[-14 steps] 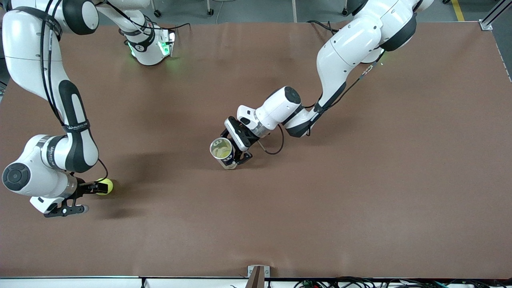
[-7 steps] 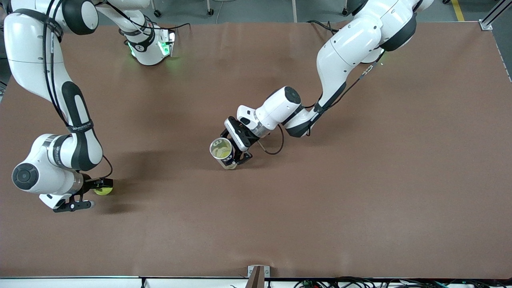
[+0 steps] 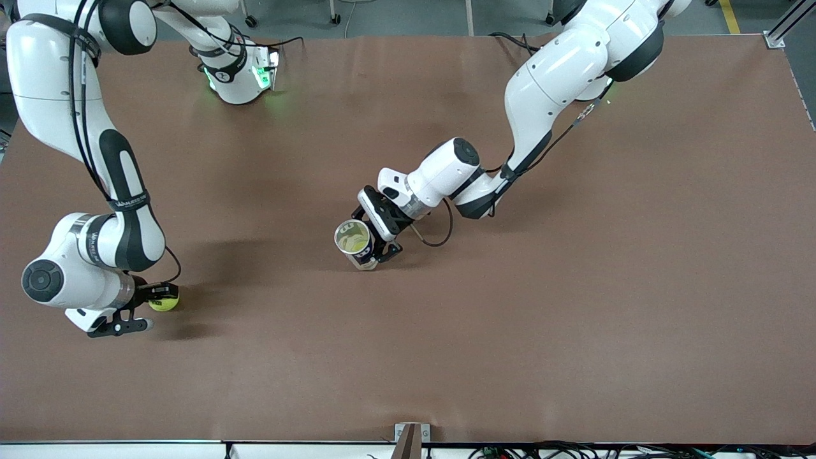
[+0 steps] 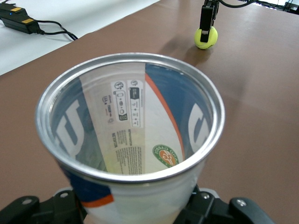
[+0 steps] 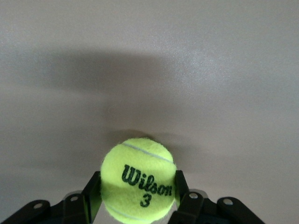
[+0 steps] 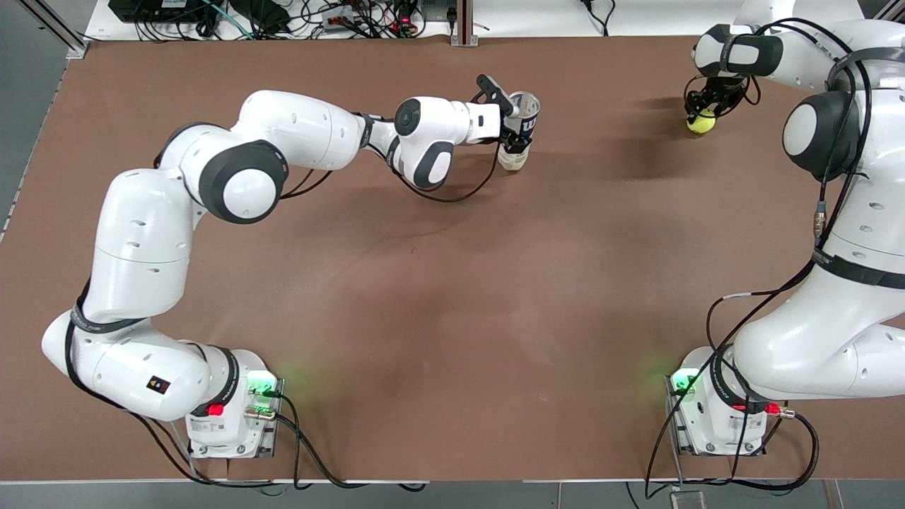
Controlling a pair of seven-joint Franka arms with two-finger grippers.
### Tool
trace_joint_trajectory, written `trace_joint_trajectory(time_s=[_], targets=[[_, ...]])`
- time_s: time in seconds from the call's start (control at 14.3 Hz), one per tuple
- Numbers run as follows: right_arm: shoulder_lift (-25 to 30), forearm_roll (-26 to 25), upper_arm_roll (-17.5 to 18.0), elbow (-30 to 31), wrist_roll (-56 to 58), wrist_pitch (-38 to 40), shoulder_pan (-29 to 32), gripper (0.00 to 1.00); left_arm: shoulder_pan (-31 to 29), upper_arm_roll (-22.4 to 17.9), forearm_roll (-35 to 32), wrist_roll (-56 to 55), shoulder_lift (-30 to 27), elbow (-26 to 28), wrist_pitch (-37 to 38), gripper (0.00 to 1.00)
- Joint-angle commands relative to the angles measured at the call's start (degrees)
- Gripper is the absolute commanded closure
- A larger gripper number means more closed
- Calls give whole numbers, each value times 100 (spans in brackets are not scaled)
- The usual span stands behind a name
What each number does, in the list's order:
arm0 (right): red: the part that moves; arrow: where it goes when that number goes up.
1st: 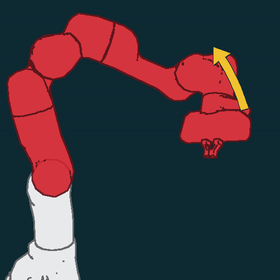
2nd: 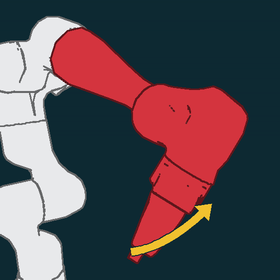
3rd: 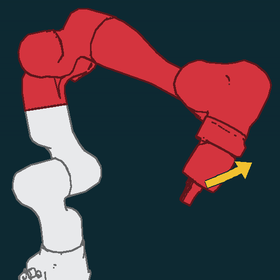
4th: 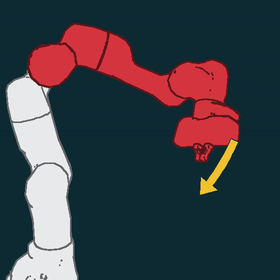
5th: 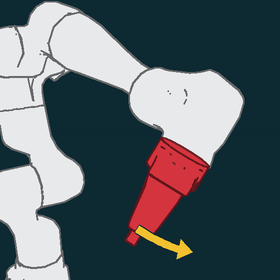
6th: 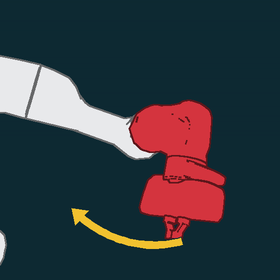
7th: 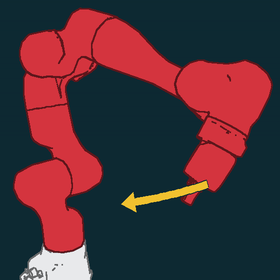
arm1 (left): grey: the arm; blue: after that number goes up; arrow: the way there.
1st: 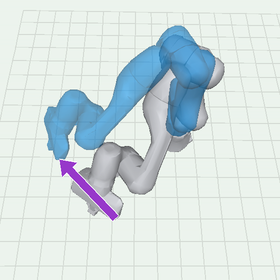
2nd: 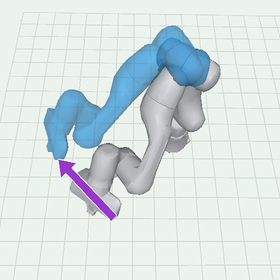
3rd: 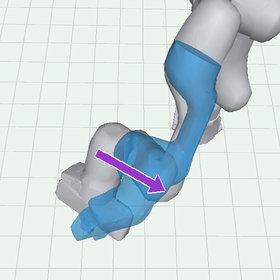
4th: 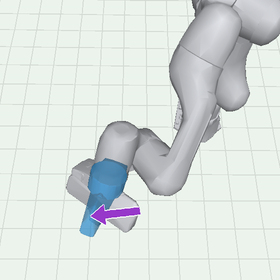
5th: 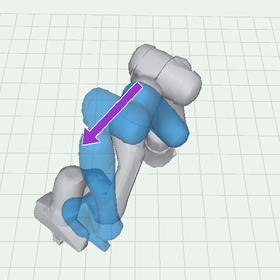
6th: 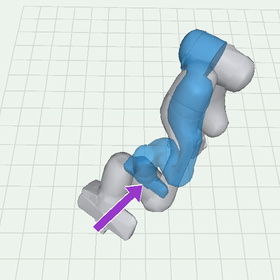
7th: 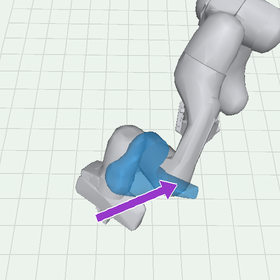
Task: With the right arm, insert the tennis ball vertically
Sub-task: 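Carry the second ball to the tube opening with the right gripper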
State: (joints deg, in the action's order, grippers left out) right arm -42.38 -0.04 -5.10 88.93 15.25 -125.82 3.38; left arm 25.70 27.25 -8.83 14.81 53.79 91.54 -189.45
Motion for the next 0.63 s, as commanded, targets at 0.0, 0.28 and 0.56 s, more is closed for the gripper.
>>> trace_joint_trajectory(time_s=[0.0, 0.28, 0.56], targets=[[141, -31, 132, -7, -4, 57, 67, 87, 67, -36, 74, 13, 17, -66, -92, 24], [869, 248, 641, -139, -57, 881, 67, 87, 58, -36, 65, 22, 17, -66, -92, 24], [1442, 2267, 739, -340, -92, 2682, -117, 87, 67, -36, 65, 22, 17, -48, -92, 24]])
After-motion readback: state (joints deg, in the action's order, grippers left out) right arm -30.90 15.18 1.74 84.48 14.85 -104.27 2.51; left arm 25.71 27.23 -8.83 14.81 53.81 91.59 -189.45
